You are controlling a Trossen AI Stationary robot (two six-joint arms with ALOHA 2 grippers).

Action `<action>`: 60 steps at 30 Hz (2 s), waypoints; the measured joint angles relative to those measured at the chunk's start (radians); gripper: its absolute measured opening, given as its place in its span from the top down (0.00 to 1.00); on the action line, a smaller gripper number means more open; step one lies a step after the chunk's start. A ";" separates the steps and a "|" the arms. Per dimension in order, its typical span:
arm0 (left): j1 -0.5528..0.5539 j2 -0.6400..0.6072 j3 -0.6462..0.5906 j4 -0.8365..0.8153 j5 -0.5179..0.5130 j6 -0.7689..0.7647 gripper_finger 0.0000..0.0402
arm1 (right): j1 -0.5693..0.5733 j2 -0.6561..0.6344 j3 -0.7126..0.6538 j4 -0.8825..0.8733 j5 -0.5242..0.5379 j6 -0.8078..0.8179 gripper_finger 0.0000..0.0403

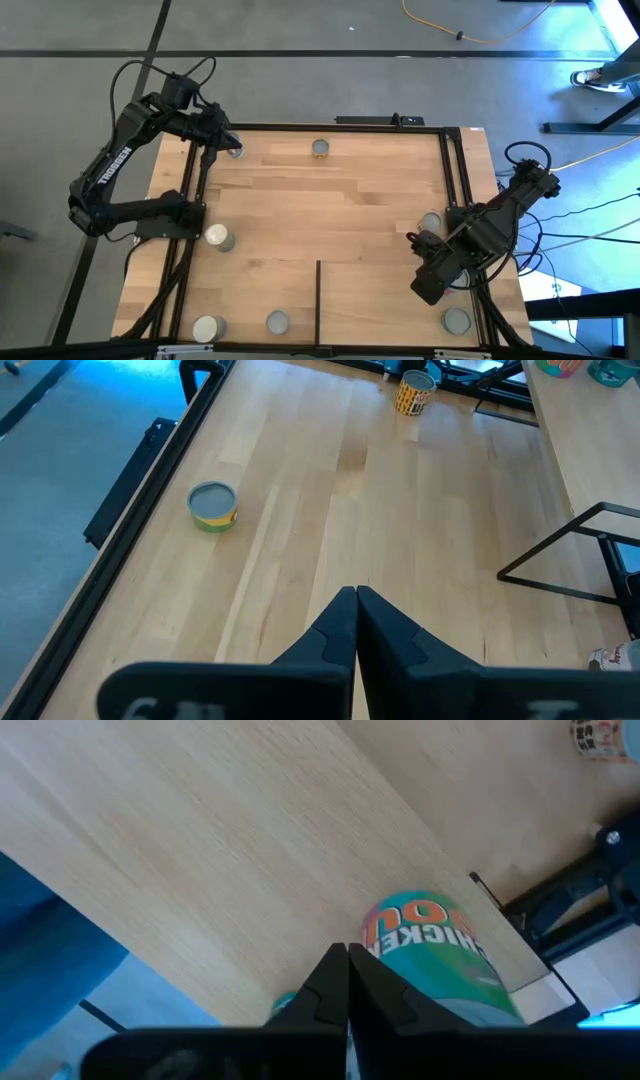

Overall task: Pick and place cans onto a shelf
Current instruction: Put the canned chicken soup on the shelf, then put the canned mushroom on the shelf

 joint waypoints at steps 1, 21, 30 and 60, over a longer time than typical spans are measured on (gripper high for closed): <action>0.000 0.000 0.000 0.000 0.000 0.000 1.00 | 0.000 0.000 0.000 -0.005 -0.012 0.014 0.99; 0.000 0.000 0.000 0.022 -0.121 -0.083 1.00 | 0.000 -0.004 0.110 -0.069 0.191 -0.054 0.99; 0.000 0.000 0.000 0.182 -0.122 -0.208 0.88 | -0.005 -0.004 0.168 -0.068 0.353 -0.087 0.99; -0.370 0.535 0.019 0.708 -0.362 -0.156 0.82 | -0.120 -0.237 0.169 -0.069 0.959 -0.296 0.99</action>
